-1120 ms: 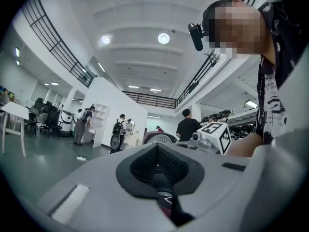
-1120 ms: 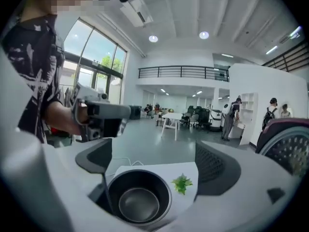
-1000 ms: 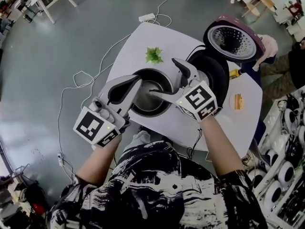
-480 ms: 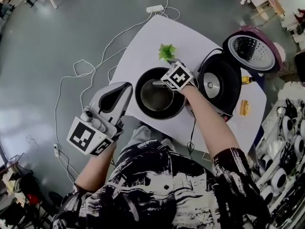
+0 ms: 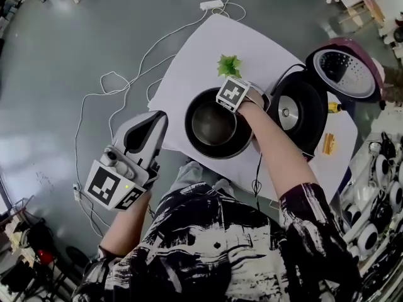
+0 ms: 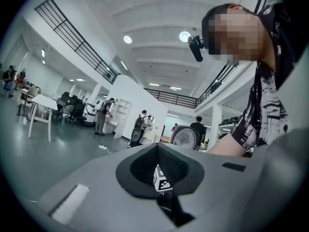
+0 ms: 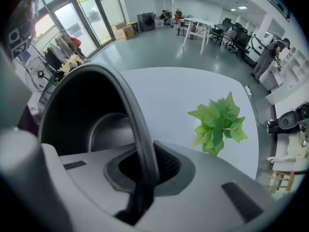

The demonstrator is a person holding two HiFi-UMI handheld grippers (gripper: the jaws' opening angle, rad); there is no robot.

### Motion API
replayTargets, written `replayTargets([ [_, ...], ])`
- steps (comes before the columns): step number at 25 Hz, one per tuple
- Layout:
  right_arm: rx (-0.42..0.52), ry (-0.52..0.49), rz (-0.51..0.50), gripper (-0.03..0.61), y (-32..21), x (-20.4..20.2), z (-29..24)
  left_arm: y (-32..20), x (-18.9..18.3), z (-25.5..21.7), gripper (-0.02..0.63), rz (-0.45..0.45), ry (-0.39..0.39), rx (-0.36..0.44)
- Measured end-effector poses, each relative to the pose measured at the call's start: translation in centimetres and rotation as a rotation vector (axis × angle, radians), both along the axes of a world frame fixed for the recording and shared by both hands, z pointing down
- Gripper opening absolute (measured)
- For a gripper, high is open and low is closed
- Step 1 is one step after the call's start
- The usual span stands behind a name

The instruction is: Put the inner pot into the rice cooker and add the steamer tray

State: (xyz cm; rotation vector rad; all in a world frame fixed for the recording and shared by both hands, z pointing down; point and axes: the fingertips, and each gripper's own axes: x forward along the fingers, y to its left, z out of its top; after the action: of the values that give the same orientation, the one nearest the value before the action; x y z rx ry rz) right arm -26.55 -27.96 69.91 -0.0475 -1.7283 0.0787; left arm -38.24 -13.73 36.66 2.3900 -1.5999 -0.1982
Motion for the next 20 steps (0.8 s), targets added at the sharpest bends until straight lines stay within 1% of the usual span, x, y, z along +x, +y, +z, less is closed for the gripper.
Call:
replayTargets([
  [3,0.037,0.056,-0.033,0.005,-0.3,0.5,-0.1,-0.2,-0.1,-0.2,0.005,0.005,0.004,0.002],
  [4,0.044,0.060,-0.036,0.002,-0.3,0.6,-0.1,-0.2,-0.1,-0.3,0.005,0.009,0.006,0.004],
  [9,-0.002,-0.021,0.018,0.000,0.4,0.6,-1.0,-0.3,0.0,-0.6,0.005,0.022,0.007,0.012],
  [11,-0.016,-0.047,0.063,0.000,0.4,0.7,-1.8,-0.3,0.2,-0.8,0.005,0.027,0.009,0.014],
  [13,-0.029,-0.091,0.140,0.000,0.1,0.7,-2.4,-0.5,0.7,-1.0,0.005,0.040,0.010,0.018],
  [16,-0.075,-0.164,0.251,0.000,-0.1,0.5,-3.6,-0.6,1.8,-1.5,0.005,0.066,0.006,0.029],
  [20,-0.104,-0.251,0.321,0.002,-0.3,-0.5,-6.9,-0.5,2.7,-2.6,0.005,0.089,0.003,0.055],
])
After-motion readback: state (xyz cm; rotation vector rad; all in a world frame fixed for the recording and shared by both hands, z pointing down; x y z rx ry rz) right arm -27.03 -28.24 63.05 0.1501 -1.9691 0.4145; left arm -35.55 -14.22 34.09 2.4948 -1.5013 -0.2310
